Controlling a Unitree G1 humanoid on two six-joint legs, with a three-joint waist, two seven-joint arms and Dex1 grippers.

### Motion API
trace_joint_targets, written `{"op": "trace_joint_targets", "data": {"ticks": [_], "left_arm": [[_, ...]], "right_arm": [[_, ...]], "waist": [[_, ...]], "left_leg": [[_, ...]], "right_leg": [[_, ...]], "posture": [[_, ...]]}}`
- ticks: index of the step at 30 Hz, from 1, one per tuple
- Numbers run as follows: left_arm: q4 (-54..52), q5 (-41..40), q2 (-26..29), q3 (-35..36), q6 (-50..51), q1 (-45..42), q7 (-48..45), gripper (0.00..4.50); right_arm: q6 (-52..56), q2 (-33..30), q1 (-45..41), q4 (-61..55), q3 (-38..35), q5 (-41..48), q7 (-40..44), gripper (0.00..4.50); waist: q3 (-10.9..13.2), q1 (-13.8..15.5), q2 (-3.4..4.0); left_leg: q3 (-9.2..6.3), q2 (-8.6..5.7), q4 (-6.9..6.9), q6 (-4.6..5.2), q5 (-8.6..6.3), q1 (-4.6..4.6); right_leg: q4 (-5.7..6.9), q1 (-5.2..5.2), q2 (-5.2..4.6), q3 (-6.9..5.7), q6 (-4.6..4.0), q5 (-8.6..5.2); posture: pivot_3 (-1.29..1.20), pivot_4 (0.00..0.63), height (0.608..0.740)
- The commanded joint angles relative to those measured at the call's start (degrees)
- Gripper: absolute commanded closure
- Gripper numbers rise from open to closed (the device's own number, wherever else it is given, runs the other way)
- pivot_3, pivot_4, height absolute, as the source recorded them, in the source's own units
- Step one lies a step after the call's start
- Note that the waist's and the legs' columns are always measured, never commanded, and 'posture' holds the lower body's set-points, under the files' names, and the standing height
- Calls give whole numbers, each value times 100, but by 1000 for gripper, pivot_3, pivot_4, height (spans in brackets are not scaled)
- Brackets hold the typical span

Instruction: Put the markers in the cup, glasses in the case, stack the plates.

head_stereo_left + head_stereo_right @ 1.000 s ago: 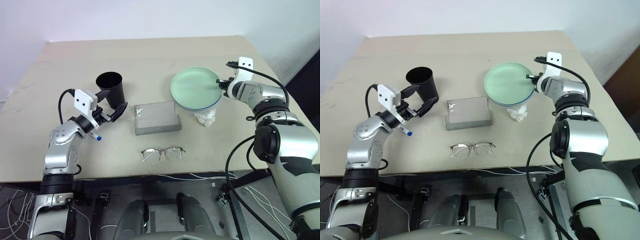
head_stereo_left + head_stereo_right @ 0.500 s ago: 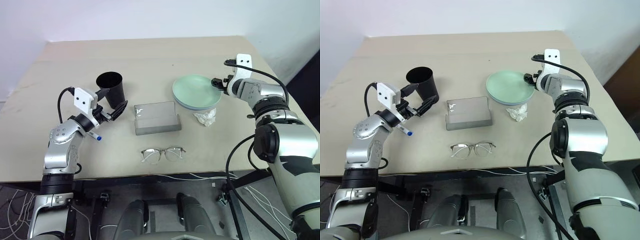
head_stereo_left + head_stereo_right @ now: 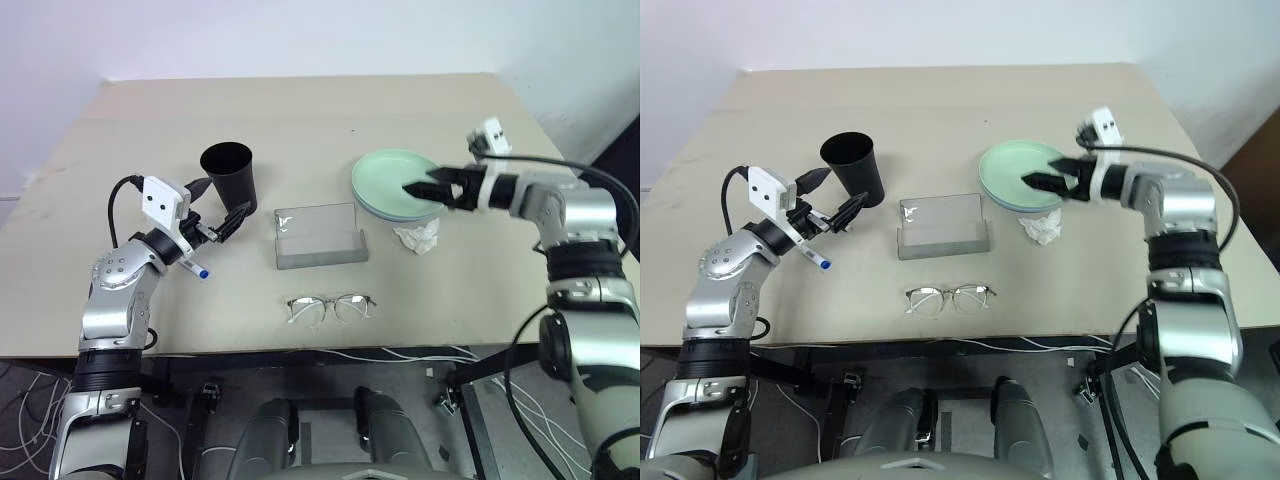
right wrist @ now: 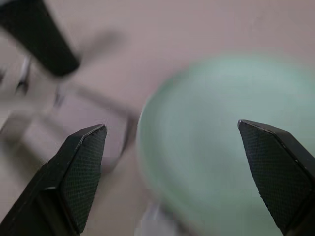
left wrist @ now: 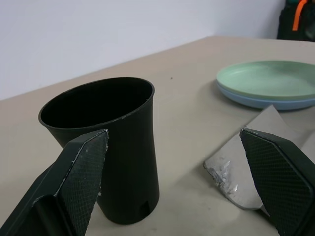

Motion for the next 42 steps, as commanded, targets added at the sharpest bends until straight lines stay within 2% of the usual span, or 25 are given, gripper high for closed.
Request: {"op": "trace_joint_targets", "data": {"ticks": [1,7,20,23,25,34,38,42], "left_arm": [[-188,-16,60,115,-130,33,18,0],[-157,-19,64,100,-148,11,19,0],[-278,-6,102,82,-52,-55,84,0],[-322,-7,118,87,-24,-61,112,0],[-336,-6,123,89,-16,-61,126,0],[-290,-8,130,105,-68,-49,111,0],[-187,-10,136,145,-177,-5,63,0],[-171,-6,120,148,-212,4,87,0]], "right_arm": [[296,-341,412,-1011,47,289,388,24],[-76,-371,1092,-1643,408,108,322,24],[-1265,-89,1064,-735,1006,-661,-136,24],[-1539,-77,1069,-638,1039,-780,-179,606],[-1667,-73,1037,-565,1034,-860,-248,1235],[-1770,-227,891,-747,897,-768,-27,4470],[-1369,-257,736,-1066,414,-92,346,4470],[-1120,-36,286,-841,7,277,85,4470]], "waist": [[0,9,0],[0,-30,-1],[0,-37,-1],[0,-39,-1],[0,-40,-1],[0,-56,-2],[0,-51,-2],[0,-71,-2]], "left_leg": [[1,2,1,0,0,2],[3,12,5,-1,0,6],[12,11,26,-1,0,-1],[12,11,28,-1,0,-1],[12,11,29,-1,0,-1],[11,11,30,-1,0,-1],[11,12,30,-1,0,-2],[10,13,32,-1,0,-1]], "right_leg": [[1,0,2,0,-5,-3],[2,1,15,0,-19,-13],[1,7,6,1,-21,-12],[1,7,6,1,-20,-12],[1,8,6,1,-20,-12],[2,8,7,1,-20,-12],[1,8,6,1,-20,-12],[2,9,6,1,-20,-12]], "posture": [[0,150,733],[0,150,733],[0,150,733],[0,150,733],[0,150,733],[0,150,733],[0,150,733],[0,150,733]]}}
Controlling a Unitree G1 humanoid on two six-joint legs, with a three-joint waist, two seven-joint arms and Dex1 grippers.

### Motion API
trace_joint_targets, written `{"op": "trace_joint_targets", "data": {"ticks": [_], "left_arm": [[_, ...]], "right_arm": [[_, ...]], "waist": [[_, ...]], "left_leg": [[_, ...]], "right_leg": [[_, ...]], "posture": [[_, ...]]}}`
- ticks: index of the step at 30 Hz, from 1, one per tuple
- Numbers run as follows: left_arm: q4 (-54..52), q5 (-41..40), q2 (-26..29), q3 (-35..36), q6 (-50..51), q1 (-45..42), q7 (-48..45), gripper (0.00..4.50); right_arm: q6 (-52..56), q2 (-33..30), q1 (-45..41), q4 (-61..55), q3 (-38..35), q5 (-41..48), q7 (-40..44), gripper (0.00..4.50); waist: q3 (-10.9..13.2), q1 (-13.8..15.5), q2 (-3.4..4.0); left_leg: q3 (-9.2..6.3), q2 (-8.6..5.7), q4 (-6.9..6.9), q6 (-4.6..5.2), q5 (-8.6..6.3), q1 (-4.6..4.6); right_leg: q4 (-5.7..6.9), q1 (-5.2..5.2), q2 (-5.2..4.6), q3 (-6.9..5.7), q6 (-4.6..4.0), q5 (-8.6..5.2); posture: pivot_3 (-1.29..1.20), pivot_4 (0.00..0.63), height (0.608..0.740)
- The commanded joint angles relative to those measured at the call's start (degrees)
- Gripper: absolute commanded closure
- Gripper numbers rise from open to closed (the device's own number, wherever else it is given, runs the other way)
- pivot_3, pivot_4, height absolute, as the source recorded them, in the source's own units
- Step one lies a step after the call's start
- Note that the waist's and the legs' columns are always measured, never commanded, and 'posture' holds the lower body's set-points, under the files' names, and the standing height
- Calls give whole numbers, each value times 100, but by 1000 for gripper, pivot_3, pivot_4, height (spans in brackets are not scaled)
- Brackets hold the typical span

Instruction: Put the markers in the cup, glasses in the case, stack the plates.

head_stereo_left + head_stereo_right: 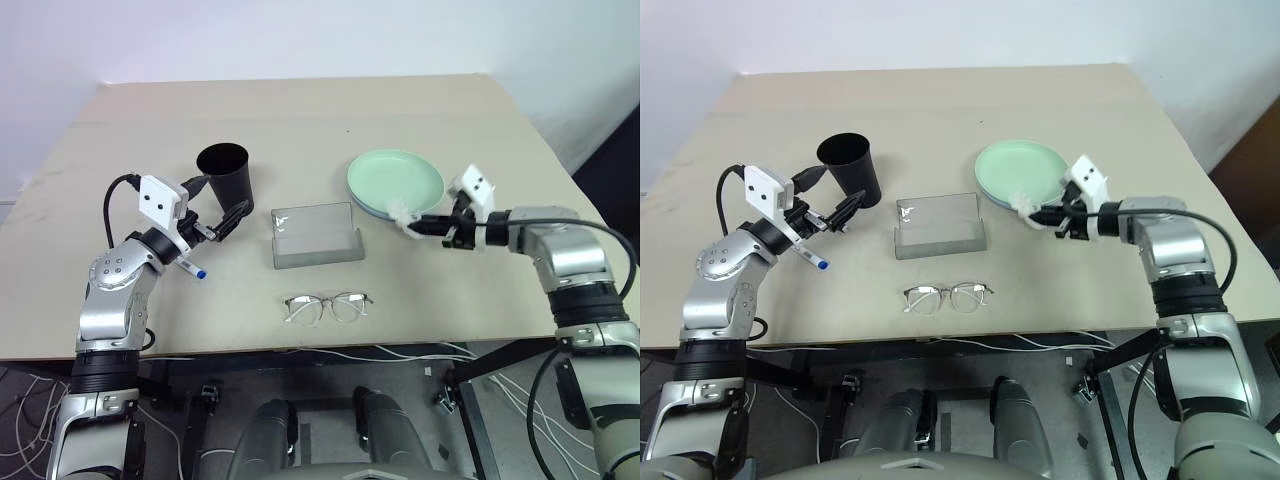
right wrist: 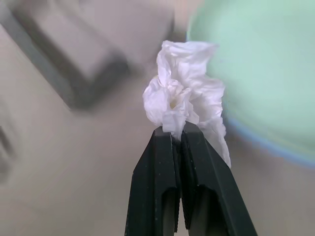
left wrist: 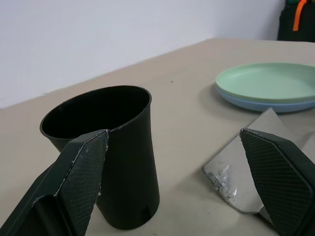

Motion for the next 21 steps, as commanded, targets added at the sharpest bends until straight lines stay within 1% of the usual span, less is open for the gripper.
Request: {"op": "trace_joint_targets", "data": {"ticks": [1,3,6,9,11,14,16,21], "left_arm": [[-127,-5,56,133,-129,-6,35,0],[-191,-8,24,116,-95,9,83,0],[-313,-39,-4,81,-19,69,105,0],[-435,-105,27,73,90,154,44,0],[-564,-181,66,83,215,247,-25,0],[-966,-425,188,64,637,525,-221,0],[-1299,-746,275,88,1082,736,-364,0],[-2039,-1311,851,72,1924,1387,-1038,0]], "right_arm": [[-93,279,-674,336,-525,290,-474,4470],[-596,541,-979,950,-526,74,-869,4470],[-1058,903,-1523,2160,-369,-352,-1486,4470],[-1446,1201,-2074,3303,-400,-622,-2147,4470],[-1609,1369,-2332,3847,-389,-754,-2397,4470],[-1854,1573,-2590,4420,-425,-891,-2781,4470],[-1941,1646,-2690,4636,-450,-938,-2903,4470],[-2083,1698,-2777,4830,-422,-1054,-2910,4470]], "waist": [[0,-20,0],[-1,-47,-1],[-2,-38,-3],[-1,-37,-3],[-1,-32,-2],[-1,-41,-2],[-1,-43,-2],[0,-59,-1]], "left_leg": [[0,0,0,0,0,0],[1,2,2,0,0,2],[-1,4,1,0,0,4],[1,3,-1,0,0,-1],[2,-1,-6,0,0,-5],[5,-2,-16,0,0,-8],[4,-3,-29,0,0,-6],[2,1,-44,0,0,-2]], "right_leg": [[0,0,0,0,0,0],[1,0,1,0,-2,2],[1,1,7,-2,-5,3],[0,-2,4,-1,-7,4],[-2,-5,-3,0,-6,4],[-4,-10,-8,0,-6,5],[-3,-15,-7,0,0,8],[-2,-21,-1,-1,-6,3]], "posture": [[0,150,733],[0,150,733],[0,150,733],[0,150,733],[0,150,733],[0,150,733],[0,150,733],[0,150,733]]}}
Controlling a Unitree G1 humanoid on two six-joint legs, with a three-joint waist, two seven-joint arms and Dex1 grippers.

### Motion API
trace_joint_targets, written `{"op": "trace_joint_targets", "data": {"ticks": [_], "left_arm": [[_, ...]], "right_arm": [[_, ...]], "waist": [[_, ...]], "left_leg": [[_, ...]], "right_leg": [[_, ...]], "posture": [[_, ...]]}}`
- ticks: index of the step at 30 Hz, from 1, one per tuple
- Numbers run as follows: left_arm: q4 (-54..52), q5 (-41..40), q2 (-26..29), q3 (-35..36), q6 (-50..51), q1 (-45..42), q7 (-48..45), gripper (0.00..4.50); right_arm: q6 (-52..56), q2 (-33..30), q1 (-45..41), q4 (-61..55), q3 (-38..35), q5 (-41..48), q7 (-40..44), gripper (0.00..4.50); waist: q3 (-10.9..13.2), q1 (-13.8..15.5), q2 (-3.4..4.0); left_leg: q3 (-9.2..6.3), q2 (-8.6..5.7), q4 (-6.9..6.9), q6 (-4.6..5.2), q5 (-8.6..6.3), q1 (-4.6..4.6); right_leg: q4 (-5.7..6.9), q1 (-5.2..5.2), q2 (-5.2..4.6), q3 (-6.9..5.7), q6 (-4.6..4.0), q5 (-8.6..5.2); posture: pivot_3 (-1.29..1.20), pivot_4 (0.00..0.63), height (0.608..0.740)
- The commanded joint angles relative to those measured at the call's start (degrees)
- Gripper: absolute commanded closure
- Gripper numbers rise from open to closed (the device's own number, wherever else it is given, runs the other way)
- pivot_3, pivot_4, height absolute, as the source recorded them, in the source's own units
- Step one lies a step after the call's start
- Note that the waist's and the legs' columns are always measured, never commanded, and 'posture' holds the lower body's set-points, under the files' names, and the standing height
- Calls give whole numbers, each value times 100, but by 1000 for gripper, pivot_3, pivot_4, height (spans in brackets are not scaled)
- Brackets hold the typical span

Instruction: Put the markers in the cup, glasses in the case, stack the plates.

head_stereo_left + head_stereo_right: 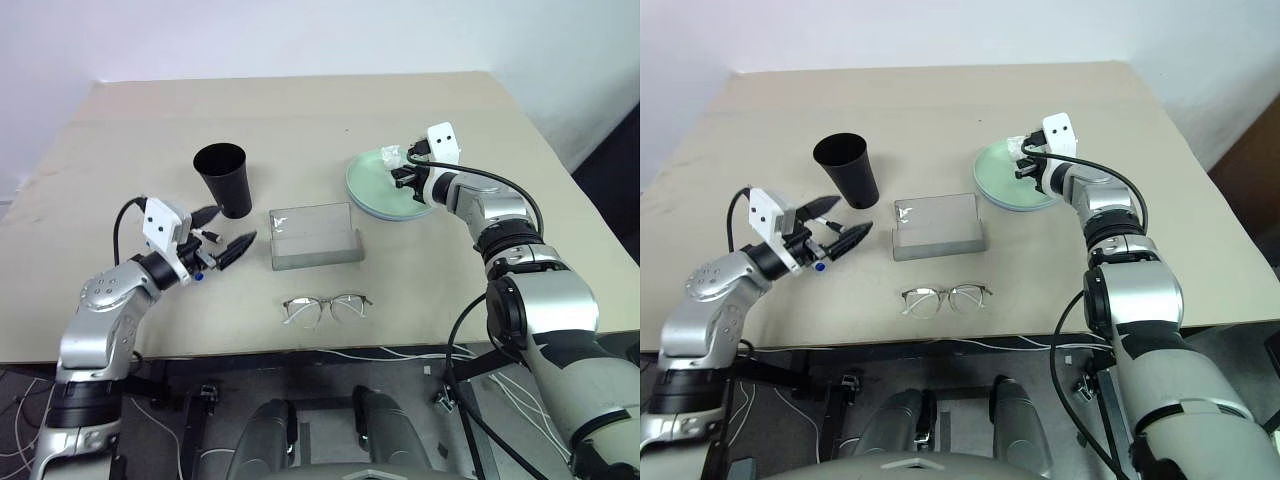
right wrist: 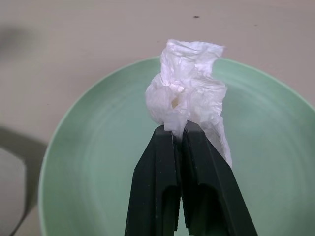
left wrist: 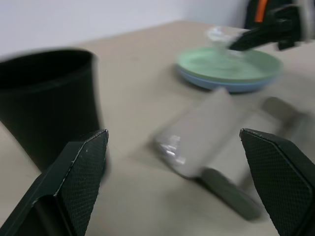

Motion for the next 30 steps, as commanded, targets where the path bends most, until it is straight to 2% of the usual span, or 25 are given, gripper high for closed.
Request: {"op": "trace_joint_targets", "data": {"ticks": [1,6,9,13,18,22,24,26,28,30], "left_arm": [[-545,-446,397,126,485,240,-433,0],[-722,-706,931,149,938,463,-926,0],[-728,-664,1084,116,962,513,-1043,0],[-686,-543,1117,115,882,488,-1072,0],[-644,-491,1157,90,869,481,-1154,0],[-484,-345,1185,62,787,411,-1162,0],[-435,-350,1199,73,789,389,-1237,0],[-376,-339,1222,60,772,360,-1320,0],[-271,-280,1232,20,724,320,-1387,0],[-175,-224,1227,-12,670,290,-1446,0]], "right_arm": [[-167,-23,-241,54,-79,-80,-8,4470],[-140,22,-346,124,-114,-115,29,4470],[-132,70,-423,149,-119,-124,47,3815],[-153,118,-516,169,-105,-174,-48,2465],[-179,106,-621,3,-125,-141,219,796],[-59,-29,-711,-193,-235,19,652,796],[489,-106,-722,-419,-271,240,1417,796],[1217,-231,-419,-1315,-41,544,2721,796],[2031,-391,20,-2512,291,873,3663,796],[2753,-519,363,-3477,489,1156,4037,796]], "waist": [[1,-8,1],[1,-25,2],[2,-61,3],[2,-116,2],[2,-136,3],[2,-135,3],[2,-133,4],[3,-129,5],[3,-120,6],[2,-102,4]], "left_leg": [[0,0,-1,0,0,0],[-1,0,2,0,0,4],[-1,1,1,0,0,4],[-1,1,-1,0,0,4],[-1,1,-3,0,0,4],[-1,2,-3,0,0,5],[-1,2,-3,0,0,5],[-1,2,-3,0,0,4],[-2,3,-5,0,0,3],[-8,2,-7,0,0,3]], "right_leg": [[0,0,0,0,0,0],[1,1,3,0,-4,-3],[0,1,3,0,-8,-5],[0,1,2,0,-9,-7],[0,0,3,0,-8,-7],[1,0,4,0,-8,-7],[0,0,4,0,-8,-8],[0,0,3,0,-7,-8],[1,-1,3,0,-1,-11],[6,-1,2,-5,6,-17]], "posture": [[0,150,733],[0,150,733],[0,150,733],[0,150,733],[0,150,733],[0,150,733],[0,150,733],[0,150,733],[0,150,733],[0,150,733]]}}
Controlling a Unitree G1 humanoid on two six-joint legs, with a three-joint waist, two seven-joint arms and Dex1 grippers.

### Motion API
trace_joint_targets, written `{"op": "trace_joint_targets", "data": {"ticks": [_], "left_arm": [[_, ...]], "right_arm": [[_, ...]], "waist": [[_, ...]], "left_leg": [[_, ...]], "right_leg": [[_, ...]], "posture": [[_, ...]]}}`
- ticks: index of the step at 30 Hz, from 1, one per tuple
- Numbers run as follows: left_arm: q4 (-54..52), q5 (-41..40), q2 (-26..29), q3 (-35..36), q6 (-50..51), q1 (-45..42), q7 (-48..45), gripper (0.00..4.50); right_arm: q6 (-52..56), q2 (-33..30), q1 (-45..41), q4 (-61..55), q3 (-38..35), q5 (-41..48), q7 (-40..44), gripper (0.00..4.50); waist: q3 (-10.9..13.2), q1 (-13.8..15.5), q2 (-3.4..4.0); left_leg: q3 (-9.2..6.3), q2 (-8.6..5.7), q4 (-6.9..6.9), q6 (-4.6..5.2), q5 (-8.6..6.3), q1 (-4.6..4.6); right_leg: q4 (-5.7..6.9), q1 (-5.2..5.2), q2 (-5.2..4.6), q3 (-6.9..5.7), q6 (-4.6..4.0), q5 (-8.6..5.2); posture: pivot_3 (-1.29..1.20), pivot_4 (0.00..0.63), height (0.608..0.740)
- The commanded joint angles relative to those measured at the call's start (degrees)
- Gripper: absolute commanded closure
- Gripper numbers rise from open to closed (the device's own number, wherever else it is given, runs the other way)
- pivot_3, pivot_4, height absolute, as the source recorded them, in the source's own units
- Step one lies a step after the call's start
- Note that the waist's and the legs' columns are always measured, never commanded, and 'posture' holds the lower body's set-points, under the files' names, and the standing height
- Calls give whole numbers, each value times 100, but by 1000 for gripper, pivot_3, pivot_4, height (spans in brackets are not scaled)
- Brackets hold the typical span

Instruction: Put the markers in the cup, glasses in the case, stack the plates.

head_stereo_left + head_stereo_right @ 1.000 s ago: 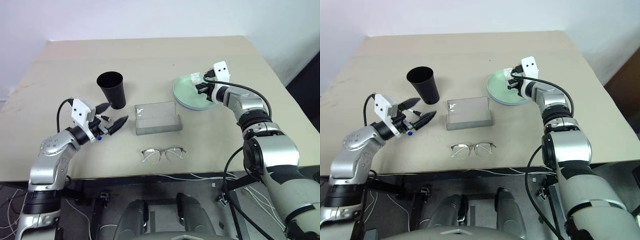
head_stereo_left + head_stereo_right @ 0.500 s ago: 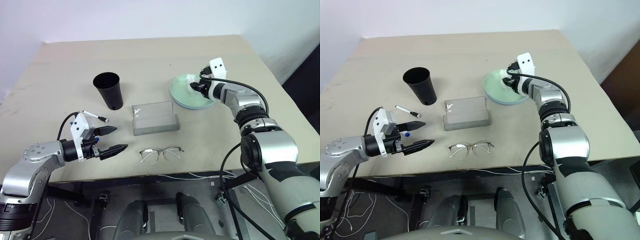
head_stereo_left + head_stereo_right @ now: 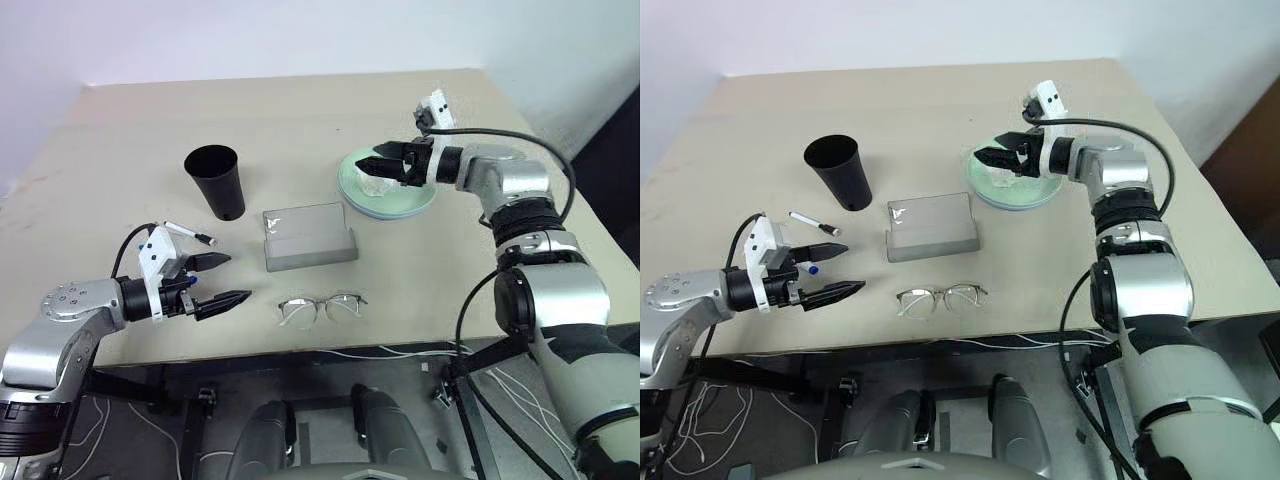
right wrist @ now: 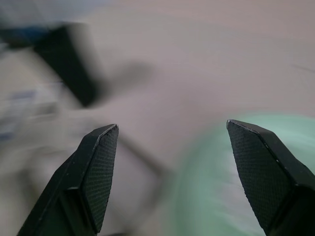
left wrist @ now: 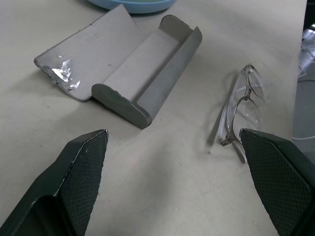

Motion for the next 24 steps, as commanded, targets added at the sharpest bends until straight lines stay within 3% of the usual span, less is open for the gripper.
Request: {"op": "trace_joint_targets", "data": {"ticks": [1,5,9,13,24], "left_arm": [[106,98,84,8,-176,-93,-117,0],[271,186,25,-66,-279,-203,-183,0],[434,288,-44,-177,-371,-387,-222,0],[596,379,-117,-260,-450,-588,-204,0],[690,435,-257,-307,-647,-621,-324,0]], "right_arm": [[1231,-187,393,-1639,337,598,817,796],[2251,-414,991,-3438,1170,986,1288,796],[2880,-448,1126,-4036,2010,1047,1394,796],[2858,-368,1006,-3959,2721,853,1421,796],[2181,-68,577,-3152,3803,203,1684,796]], "waist": [[0,0,0],[0,11,1],[0,-3,0],[-1,2,-1],[-1,53,-2]], "left_leg": [[1,0,0,0,0,2],[-2,0,1,-1,-1,2],[-11,3,2,-3,-2,2],[-9,4,4,-4,-2,0],[-4,2,0,-4,-2,-8]], "right_leg": [[3,0,-1,0,0,-1],[6,-5,-4,1,-3,-2],[5,-8,-7,2,-12,-7],[4,-10,-13,1,-15,-6],[4,-21,-17,1,-15,-4]], "posture": [[0,150,733],[0,150,733],[0,150,733],[0,150,733],[0,150,733]]}}
